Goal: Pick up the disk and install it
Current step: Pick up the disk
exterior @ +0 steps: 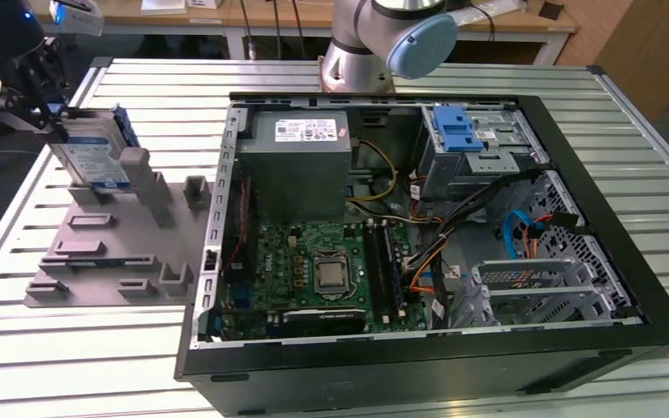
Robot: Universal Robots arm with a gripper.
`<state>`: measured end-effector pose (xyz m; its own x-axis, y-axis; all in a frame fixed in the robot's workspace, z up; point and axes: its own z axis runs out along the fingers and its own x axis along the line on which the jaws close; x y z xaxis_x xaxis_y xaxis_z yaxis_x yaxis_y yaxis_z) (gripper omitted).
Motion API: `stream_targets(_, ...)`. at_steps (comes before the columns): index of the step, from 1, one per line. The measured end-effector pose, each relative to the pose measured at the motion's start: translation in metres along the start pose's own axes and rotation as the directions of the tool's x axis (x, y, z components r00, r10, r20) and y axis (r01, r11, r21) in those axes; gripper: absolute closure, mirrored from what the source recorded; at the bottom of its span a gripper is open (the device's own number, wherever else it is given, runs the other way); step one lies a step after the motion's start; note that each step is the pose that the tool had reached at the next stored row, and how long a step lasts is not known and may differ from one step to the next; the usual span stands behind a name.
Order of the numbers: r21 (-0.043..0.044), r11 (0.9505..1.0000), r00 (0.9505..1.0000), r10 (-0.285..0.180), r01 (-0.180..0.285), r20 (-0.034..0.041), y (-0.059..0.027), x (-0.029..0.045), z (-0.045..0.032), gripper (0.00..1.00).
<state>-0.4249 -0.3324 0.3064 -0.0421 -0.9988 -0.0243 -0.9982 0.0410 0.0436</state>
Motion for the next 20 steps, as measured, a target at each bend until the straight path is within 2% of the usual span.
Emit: stream_targets(20, 0.0, 1.0, 1.0, 0.0, 0.0, 0.0, 0.0002, -0.0001, -0.0042, 0.63)
